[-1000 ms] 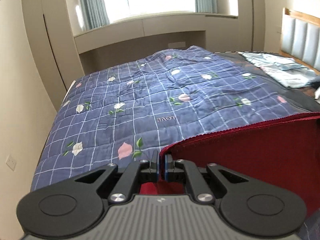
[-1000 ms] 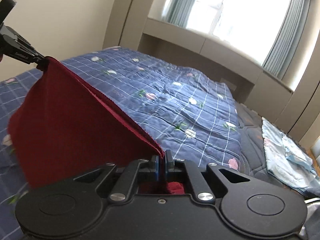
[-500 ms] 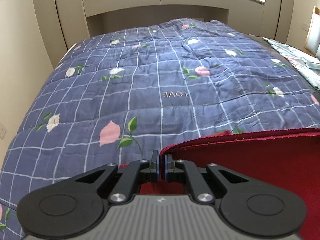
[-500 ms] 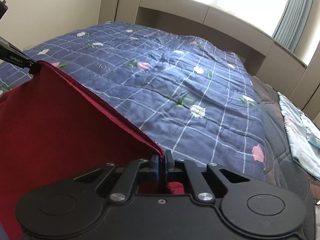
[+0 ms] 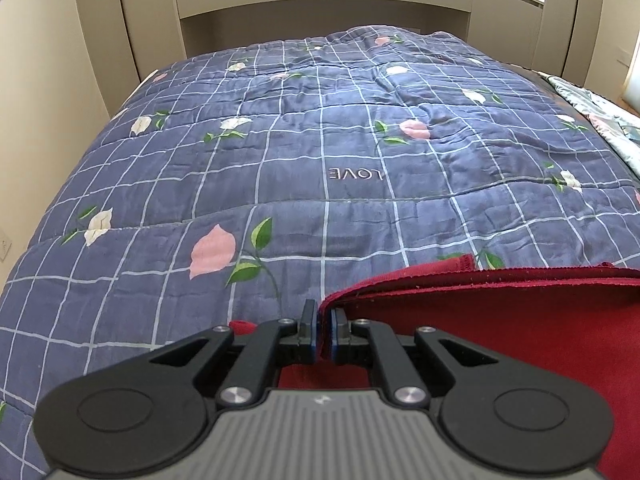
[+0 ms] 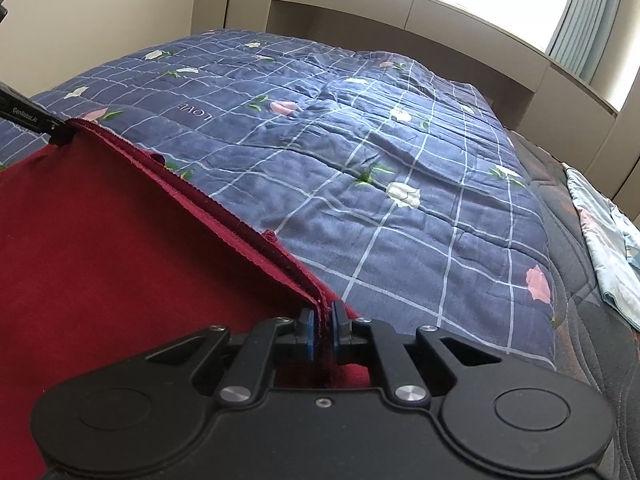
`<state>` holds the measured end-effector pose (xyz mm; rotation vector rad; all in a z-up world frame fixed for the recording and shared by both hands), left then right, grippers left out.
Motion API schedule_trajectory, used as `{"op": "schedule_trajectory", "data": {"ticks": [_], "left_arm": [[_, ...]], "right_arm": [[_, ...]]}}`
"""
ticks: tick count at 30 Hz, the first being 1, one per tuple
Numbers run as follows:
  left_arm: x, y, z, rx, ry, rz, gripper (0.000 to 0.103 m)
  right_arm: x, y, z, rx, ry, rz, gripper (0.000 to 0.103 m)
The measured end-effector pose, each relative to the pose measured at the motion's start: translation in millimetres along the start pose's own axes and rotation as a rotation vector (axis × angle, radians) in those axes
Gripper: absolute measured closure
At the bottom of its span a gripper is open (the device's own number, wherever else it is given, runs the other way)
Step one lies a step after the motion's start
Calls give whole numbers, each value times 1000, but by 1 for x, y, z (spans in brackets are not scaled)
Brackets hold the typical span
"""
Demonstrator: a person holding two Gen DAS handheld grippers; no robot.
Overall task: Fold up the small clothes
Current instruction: 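Lift the hem with both grippers and fold it toward the collar, then open both grippers to release the folded hem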
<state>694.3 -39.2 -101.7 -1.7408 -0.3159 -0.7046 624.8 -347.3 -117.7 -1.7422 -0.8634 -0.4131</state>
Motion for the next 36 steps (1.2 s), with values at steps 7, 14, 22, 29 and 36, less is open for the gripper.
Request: {"op": "schedule_trajectory", "data": {"ticks": [7, 14, 22, 29, 36], "left_arm": [[0, -6, -7, -6, -1, 0, 13], [-7, -35, -7, 55, -27, -91, 3], [-53, -23, -12, 156, 42, -61, 0], [-79, -15, 18, 96, -80, -89, 0], [-98, -51, 54, -53, -308, -128, 1]], "right_arm": [[-3, 1, -10, -36, 51, 1, 59], [-7, -19, -37, -152, 146, -50, 11], [-27, -43, -7, -89, 104, -70, 1], [-79, -46, -38, -230, 163, -58, 1], [-104, -113, -52, -176, 359, -125, 6]]}}
Point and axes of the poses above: each gripper's, at about its wrist camera, not at the fingertips, and y roughly the way its jaws point, z to its left, x to its top, the point moved 6 cm from there along y, roughly the way its jaws point, and after that the axes turned 13 degrees about -x, right-handed, at the moved point
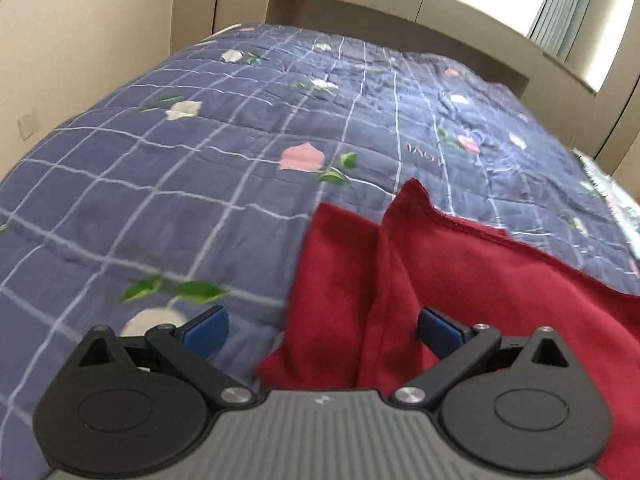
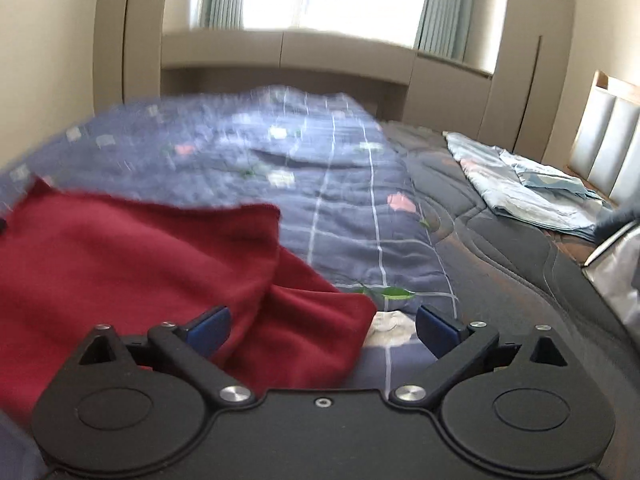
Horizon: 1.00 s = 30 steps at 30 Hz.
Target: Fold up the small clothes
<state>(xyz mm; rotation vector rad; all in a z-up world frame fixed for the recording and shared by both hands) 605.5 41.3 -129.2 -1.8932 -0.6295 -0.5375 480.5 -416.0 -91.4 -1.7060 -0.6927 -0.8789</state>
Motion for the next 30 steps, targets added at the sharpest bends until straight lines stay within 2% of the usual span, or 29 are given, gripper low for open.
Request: {"op": "schedule_trajectory", "data": {"ticks": [4, 6, 7, 9, 10, 16, 17, 18, 19, 20, 22, 24, 26, 30], "left_arm": [[-21, -33, 0, -4, 58, -15, 1], [-37, -47, -2, -18, 94, 0, 1], [-42, -52, -5, -12, 109, 7, 1], [-54, -62, -8, 25, 124, 19, 1], [-58, -67, -10, 37, 121, 21, 1], [-71, -78, -22, 35, 144, 20, 1], [-71, -76, -22, 22, 138, 27, 1], [-70, -72, -22, 8, 127, 35, 5], [-70, -69, -21, -5, 114, 38, 11], [-69, -67, -21, -21, 103, 45, 25], [-69, -62, -18, -60, 73, 66, 47], [-70, -59, -13, -93, 24, 64, 55], [-73, -57, -10, -90, 17, 62, 66], [-79, -57, -15, -42, 34, 49, 69]], "right_arm": [[-18, -37, 7, 153, 102, 33, 16], [-29, -53, 15, 215, 132, 45, 30], [-33, -58, 19, 227, 139, 51, 33], [-40, -63, 25, 225, 146, 68, 49], [-43, -65, 27, 212, 154, 79, 53], [-54, -58, 30, 193, 174, 111, 63], [-55, -55, 30, 193, 184, 122, 69], [-56, -54, 30, 197, 196, 126, 83], [-56, -55, 30, 205, 204, 125, 91], [-54, -57, 30, 203, 200, 116, 94], [-54, -60, 30, 191, 187, 106, 96], [-56, -59, 27, 181, 197, 114, 97], [-62, -57, 23, 177, 226, 126, 97], [-79, -55, 11, 185, 336, 160, 98]]}}
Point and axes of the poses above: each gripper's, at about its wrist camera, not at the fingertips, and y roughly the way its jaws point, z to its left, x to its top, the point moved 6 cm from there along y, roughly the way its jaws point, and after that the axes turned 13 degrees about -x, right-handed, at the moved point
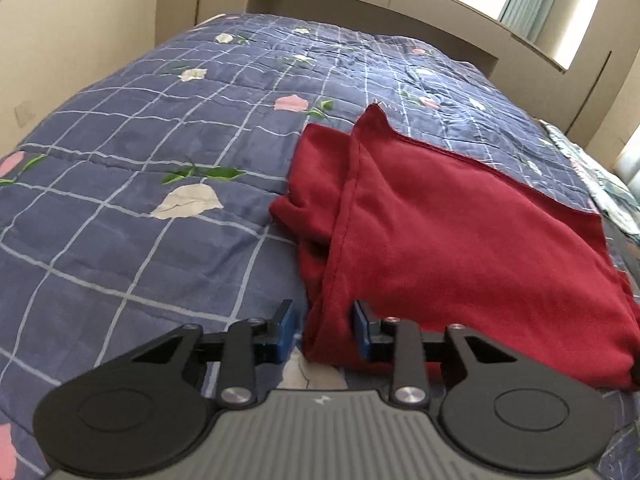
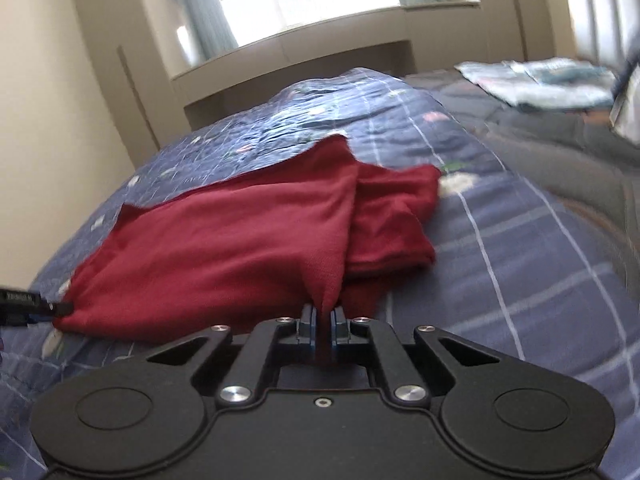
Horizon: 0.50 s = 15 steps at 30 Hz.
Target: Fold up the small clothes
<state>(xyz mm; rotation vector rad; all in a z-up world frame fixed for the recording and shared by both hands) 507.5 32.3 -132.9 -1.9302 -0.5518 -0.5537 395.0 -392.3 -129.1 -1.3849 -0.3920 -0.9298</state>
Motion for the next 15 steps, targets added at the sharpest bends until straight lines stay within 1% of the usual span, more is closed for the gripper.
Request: {"op": "schedule_trajectory", "data": {"ticks": [2, 4, 7, 8, 9, 10, 11, 12, 13, 14, 15], "left_arm": [[2, 1, -2, 15, -3, 8, 69], [4, 0, -2, 20, -11, 29, 58], [3, -11, -3, 41, -2, 38, 49], [2, -15, -4, 40, 5, 38, 47], [-1, -21, -6, 43, 13, 39, 38], [-4, -27, -7, 53, 14, 42, 26], [-8, -33, -8, 68, 6, 46, 19], [-11, -40, -8, 81, -10, 47, 13], [-15, -47, -9, 90, -31, 43, 13], [-19, -54, -10, 90, -47, 43, 12], [-25, -62, -12, 89, -65, 44, 7]], "right_arm": [[-3, -1, -6, 9, 45, 10, 98], [-3, -3, -5, 5, 30, 11, 97], [-2, -10, -4, -18, 0, 9, 93], [-2, -14, -4, -38, -12, 4, 85], [-2, -18, -5, -53, -16, 4, 79], [-3, -22, -7, -69, -15, 2, 77], [-4, -27, -10, -86, -16, 0, 72], [-5, -32, -12, -111, -23, -4, 71], [-6, -39, -13, -137, -32, -12, 71], [-8, -47, -14, -146, -33, -20, 66], [-10, -54, -14, -144, -26, -24, 56]]}}
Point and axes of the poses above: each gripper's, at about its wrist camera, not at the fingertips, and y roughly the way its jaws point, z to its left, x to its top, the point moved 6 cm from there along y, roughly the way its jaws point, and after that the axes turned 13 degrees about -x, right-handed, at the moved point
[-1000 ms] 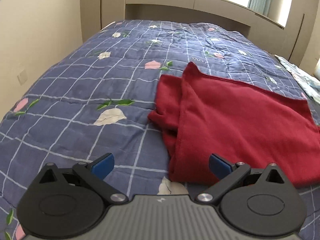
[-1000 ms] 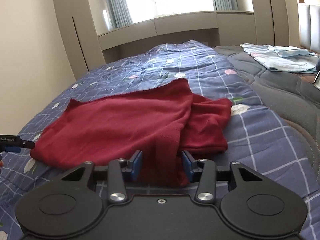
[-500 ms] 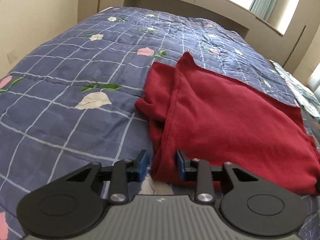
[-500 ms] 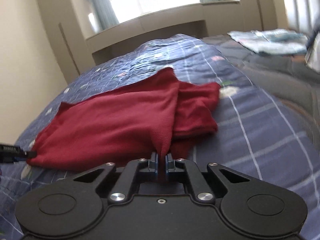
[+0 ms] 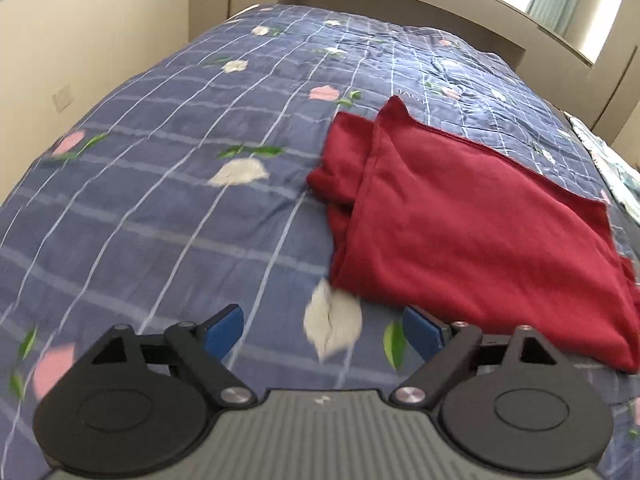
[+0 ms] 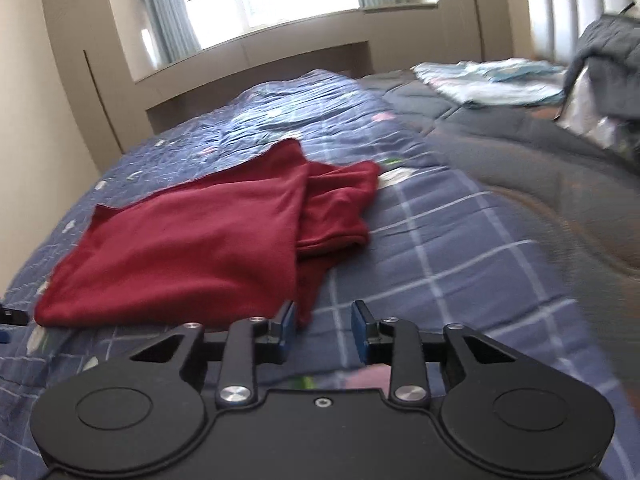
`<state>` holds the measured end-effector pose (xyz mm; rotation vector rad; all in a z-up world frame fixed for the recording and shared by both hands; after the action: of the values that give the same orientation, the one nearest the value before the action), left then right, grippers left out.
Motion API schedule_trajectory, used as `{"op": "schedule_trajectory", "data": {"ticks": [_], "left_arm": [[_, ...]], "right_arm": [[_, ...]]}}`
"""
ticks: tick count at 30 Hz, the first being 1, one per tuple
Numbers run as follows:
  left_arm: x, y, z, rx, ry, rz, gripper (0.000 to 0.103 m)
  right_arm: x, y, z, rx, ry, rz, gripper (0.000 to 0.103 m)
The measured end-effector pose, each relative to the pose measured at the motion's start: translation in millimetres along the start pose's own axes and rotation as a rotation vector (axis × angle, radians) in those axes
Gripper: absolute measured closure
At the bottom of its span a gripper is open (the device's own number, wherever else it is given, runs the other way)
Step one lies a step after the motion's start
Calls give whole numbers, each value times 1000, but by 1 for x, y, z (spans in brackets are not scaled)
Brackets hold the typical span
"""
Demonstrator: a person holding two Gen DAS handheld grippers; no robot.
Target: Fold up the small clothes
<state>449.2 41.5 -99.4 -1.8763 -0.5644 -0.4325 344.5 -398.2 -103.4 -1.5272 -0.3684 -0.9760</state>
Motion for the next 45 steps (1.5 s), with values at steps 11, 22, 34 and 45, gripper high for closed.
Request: {"op": "schedule_trajectory", "data": {"ticks": [11, 22, 34, 45], "left_arm": [[-66, -48, -26, -76, -68, 16, 0], [-70, -47, -18, 25, -22, -17, 0], [-7, 5, -21, 57, 37, -71, 0], [33, 55, -14, 28, 37, -102, 0]], "right_arm": [[-37, -94, 38, 83, -119, -104, 1], [-45, -79, 78, -15, -336, -228, 1], [38, 27, 126, -5, -337, -330, 1], [47, 93, 148, -1, -404, -302, 1]]}}
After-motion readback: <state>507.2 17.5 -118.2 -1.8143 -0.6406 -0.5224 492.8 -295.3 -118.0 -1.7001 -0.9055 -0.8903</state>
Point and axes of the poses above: each gripper's, at about its wrist camera, not at the fingertips, and y roughly the way its jaws point, z to its left, x to its top, the point moved 6 cm from there along y, roughly the way its jaws point, and after that the axes turned 13 degrees about -x, right-handed, at the moved point
